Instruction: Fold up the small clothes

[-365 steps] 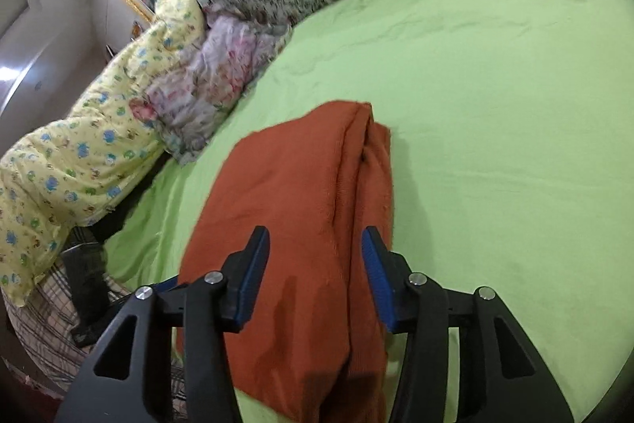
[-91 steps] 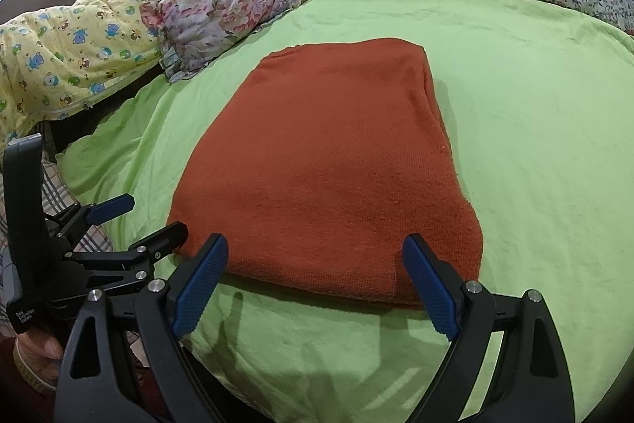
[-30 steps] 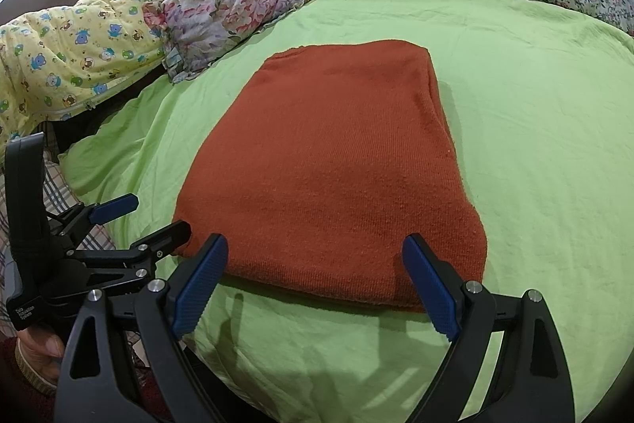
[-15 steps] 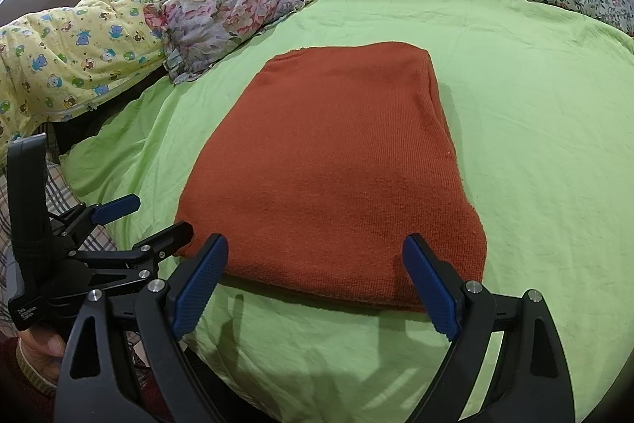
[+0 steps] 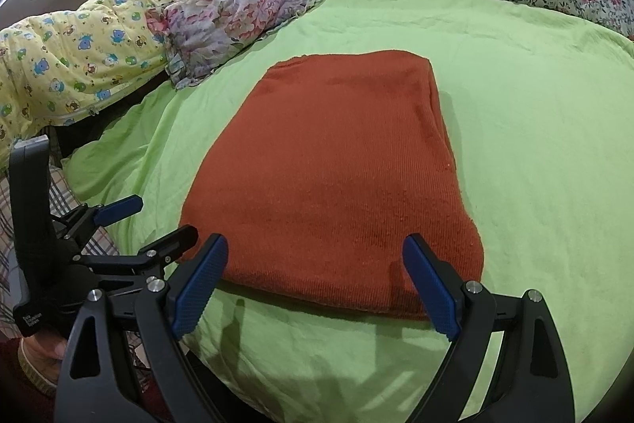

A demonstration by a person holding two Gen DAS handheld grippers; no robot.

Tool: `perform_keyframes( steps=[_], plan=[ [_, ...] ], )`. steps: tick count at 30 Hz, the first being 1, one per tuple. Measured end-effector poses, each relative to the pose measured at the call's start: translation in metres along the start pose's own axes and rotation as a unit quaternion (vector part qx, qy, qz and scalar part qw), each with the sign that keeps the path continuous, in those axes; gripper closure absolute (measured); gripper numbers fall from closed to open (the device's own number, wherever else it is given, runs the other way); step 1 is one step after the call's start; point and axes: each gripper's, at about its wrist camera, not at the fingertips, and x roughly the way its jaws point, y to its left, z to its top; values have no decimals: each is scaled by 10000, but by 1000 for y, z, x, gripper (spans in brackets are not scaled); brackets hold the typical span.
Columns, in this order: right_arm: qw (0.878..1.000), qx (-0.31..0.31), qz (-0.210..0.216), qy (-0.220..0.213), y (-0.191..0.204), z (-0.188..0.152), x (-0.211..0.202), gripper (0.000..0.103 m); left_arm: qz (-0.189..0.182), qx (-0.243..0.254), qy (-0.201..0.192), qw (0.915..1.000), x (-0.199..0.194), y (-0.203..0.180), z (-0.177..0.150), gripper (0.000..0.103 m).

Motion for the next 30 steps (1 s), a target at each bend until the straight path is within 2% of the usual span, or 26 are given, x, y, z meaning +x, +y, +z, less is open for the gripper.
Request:
perform_keyframes(
  steps=[30],
  plan=[
    [10000,26,21,-17,-1,4,1,13,4,-14,3,10000,3,0,8,11]
  ],
)
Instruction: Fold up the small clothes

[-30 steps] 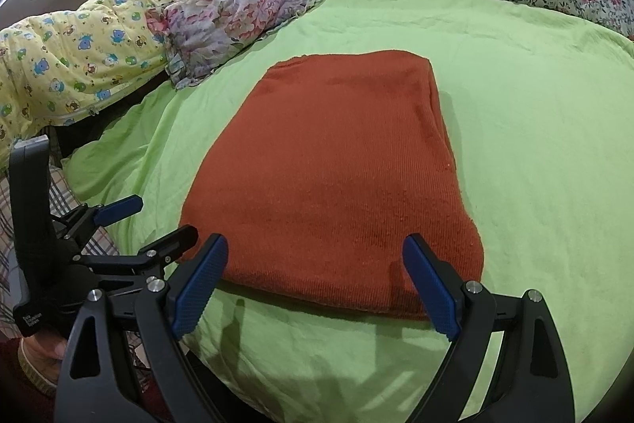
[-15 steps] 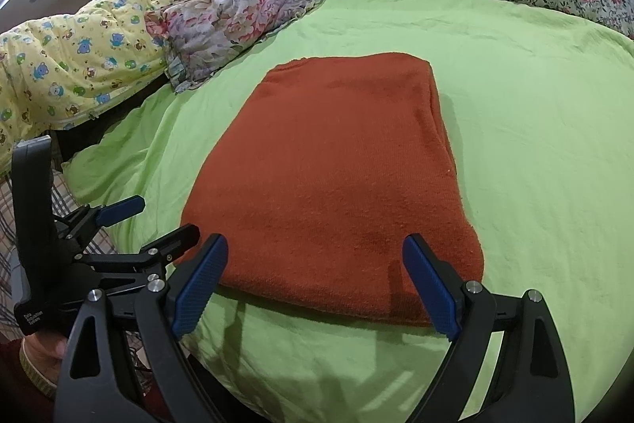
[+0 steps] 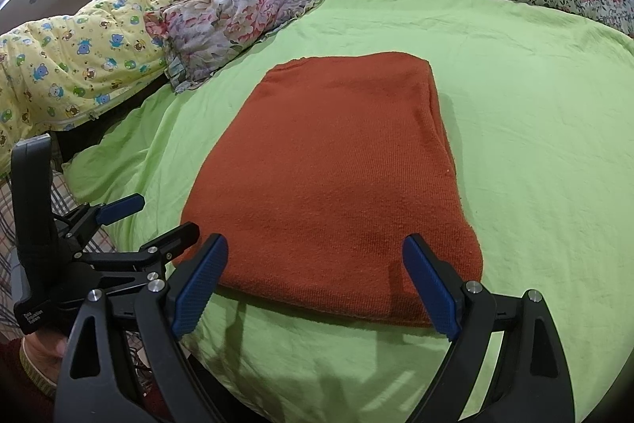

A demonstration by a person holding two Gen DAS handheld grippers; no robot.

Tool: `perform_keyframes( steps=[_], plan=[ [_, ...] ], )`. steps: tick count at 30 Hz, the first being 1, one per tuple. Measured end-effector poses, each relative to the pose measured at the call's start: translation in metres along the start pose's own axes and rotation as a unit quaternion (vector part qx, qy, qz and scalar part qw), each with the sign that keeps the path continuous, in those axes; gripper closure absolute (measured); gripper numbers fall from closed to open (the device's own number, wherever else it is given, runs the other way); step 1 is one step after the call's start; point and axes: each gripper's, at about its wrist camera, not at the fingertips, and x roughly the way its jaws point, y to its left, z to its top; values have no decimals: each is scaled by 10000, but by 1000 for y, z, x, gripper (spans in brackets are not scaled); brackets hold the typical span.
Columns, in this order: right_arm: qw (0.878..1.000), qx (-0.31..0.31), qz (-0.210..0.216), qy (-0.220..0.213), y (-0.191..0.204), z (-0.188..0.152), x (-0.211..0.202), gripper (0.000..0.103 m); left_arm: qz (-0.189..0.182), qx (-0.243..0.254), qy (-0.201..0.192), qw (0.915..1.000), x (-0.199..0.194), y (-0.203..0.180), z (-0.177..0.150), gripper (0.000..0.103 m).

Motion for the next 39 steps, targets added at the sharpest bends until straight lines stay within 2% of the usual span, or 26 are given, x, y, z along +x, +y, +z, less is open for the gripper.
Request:
perform_keyframes(
  steps=[39],
  plan=[
    [10000,35,48,-36,-8,7,-1,13,-19,61,-16,10000,-1,-4,3,12]
  ],
)
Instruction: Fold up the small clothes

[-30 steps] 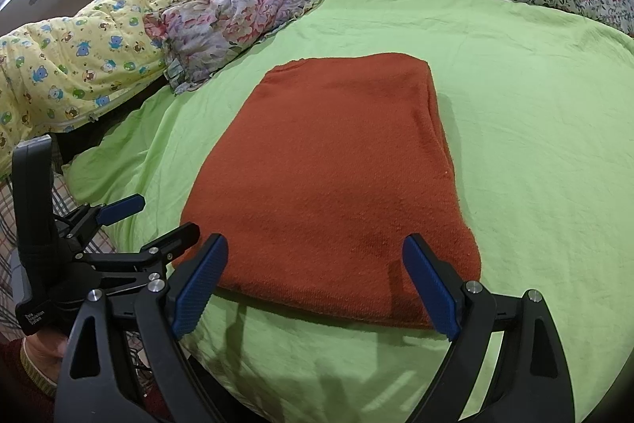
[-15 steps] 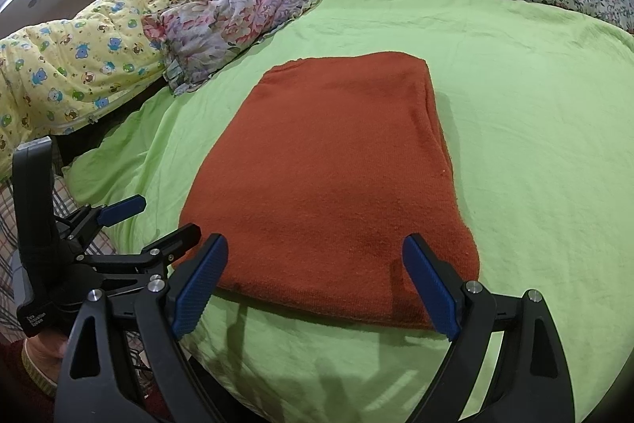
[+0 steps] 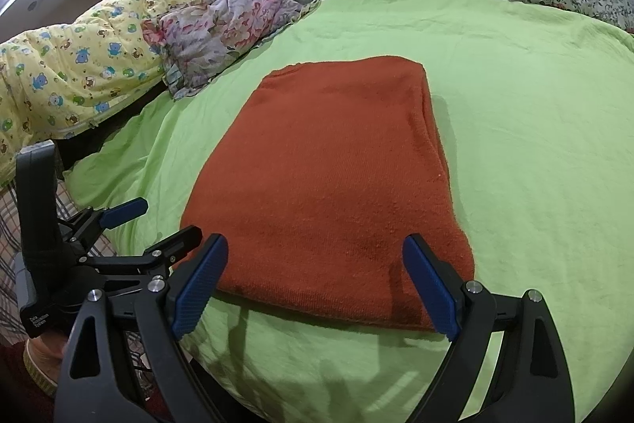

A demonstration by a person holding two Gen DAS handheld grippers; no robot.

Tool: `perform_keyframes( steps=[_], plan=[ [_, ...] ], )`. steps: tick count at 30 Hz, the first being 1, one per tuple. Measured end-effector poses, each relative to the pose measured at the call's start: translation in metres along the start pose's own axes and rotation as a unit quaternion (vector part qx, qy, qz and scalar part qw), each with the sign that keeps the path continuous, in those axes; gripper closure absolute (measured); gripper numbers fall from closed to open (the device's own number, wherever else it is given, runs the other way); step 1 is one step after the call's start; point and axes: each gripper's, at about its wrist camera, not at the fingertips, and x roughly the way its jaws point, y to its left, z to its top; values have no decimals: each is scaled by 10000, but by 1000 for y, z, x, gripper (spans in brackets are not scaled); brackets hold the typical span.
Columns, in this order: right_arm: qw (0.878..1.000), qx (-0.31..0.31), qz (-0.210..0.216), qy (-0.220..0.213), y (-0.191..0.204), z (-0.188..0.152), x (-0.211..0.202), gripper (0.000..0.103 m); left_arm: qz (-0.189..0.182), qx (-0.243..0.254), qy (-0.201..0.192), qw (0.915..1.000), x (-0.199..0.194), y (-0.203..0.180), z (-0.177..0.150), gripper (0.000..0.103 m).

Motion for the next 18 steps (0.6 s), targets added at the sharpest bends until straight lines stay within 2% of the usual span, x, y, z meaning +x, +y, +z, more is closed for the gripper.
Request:
perform_keyframes(
  steps=[12,18],
  plan=[
    [10000,23,17,1,-2,-3,0,13,88,18,-64,9999,1,-1,1,13],
    [10000,86,39,21,-9,-2,2,13,-37,-207,129,9997,9,9,6,13]
  ],
)
